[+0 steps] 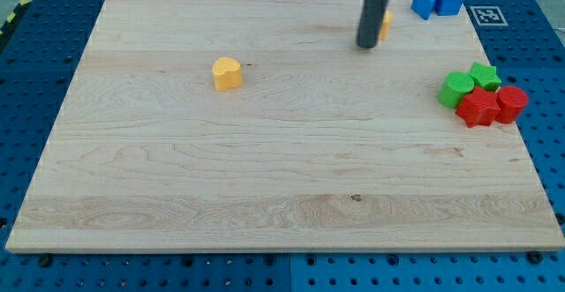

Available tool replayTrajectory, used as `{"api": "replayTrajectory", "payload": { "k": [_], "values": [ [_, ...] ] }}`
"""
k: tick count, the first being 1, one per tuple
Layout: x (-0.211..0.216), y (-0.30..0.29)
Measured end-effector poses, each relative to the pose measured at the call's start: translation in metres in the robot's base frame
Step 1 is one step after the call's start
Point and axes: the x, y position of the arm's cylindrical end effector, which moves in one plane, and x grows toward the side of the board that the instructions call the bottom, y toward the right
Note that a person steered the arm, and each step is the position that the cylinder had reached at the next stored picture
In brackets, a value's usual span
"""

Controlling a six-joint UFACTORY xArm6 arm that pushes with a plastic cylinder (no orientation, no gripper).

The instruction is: Push the hexagon into the blue blocks

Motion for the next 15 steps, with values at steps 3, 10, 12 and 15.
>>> {"api": "replayTrajectory", "payload": {
  "k": [3,10,12,15],
  "values": [
    [-0.049,0.029],
    [0.051,0.134],
    [0.032,0.171],
    [0.002,0.17]
  ]
}}
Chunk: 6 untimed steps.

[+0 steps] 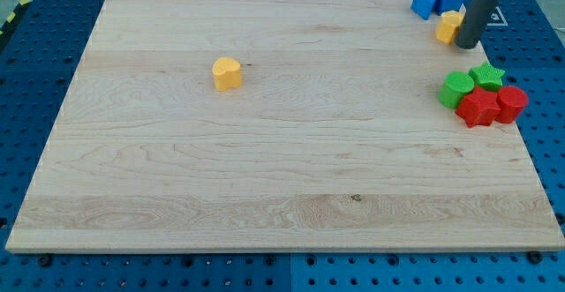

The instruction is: Push the hexagon into the blue blocks

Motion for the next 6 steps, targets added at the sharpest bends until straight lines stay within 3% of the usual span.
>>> {"api": "replayTrajectory", "payload": {
  "k": [2,5,6],
  "values": [
    [-0.022,0.003],
    [0.003,-0.013],
    [-0.013,-0.019]
  ]
}}
